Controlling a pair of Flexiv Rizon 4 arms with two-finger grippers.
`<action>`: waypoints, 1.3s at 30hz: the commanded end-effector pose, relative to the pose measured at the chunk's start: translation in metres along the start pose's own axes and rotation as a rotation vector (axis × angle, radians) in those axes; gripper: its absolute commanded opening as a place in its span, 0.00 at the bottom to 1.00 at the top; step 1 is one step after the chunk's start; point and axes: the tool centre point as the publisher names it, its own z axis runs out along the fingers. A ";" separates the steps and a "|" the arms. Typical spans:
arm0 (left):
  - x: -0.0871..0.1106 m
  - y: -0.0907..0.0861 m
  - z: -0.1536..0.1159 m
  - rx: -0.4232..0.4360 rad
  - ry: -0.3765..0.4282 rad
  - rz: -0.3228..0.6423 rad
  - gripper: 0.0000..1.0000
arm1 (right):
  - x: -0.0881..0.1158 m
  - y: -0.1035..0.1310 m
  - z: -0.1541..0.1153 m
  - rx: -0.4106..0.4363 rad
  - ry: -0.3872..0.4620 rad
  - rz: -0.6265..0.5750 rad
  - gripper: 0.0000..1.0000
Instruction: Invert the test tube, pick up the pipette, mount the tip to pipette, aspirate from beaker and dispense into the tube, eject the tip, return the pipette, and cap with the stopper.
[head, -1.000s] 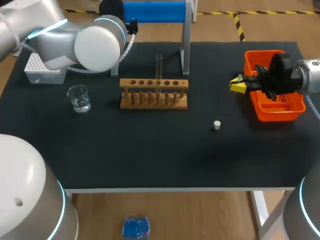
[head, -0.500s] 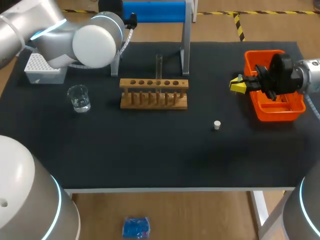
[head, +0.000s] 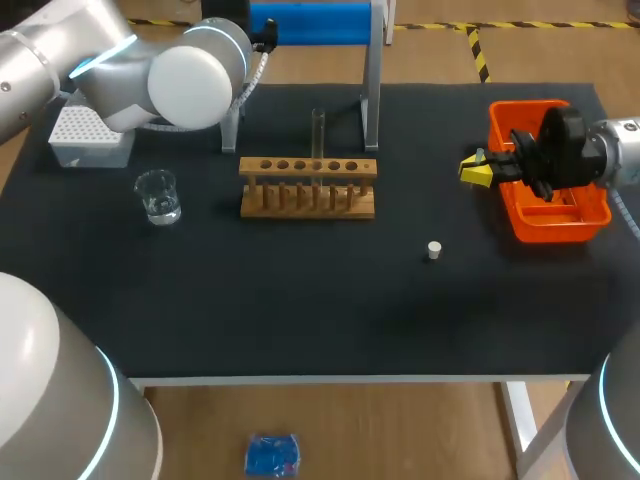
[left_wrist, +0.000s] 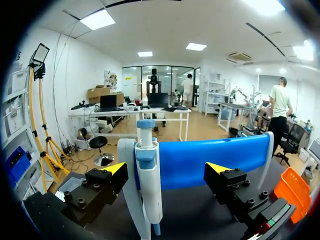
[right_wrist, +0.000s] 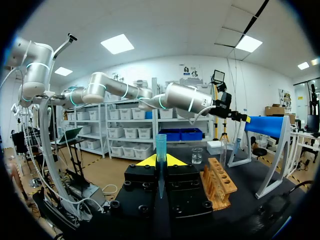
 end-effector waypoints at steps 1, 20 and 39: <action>0.001 -0.001 0.008 -0.013 0.011 0.007 1.00 | 0.000 0.001 -0.001 0.002 0.002 0.001 0.00; 0.005 0.003 0.017 -0.030 0.033 0.015 1.00 | 0.000 0.001 -0.001 0.002 0.002 0.001 0.00; 0.005 0.003 0.016 -0.036 0.023 0.021 1.00 | 0.000 0.001 -0.001 0.002 0.002 0.001 0.00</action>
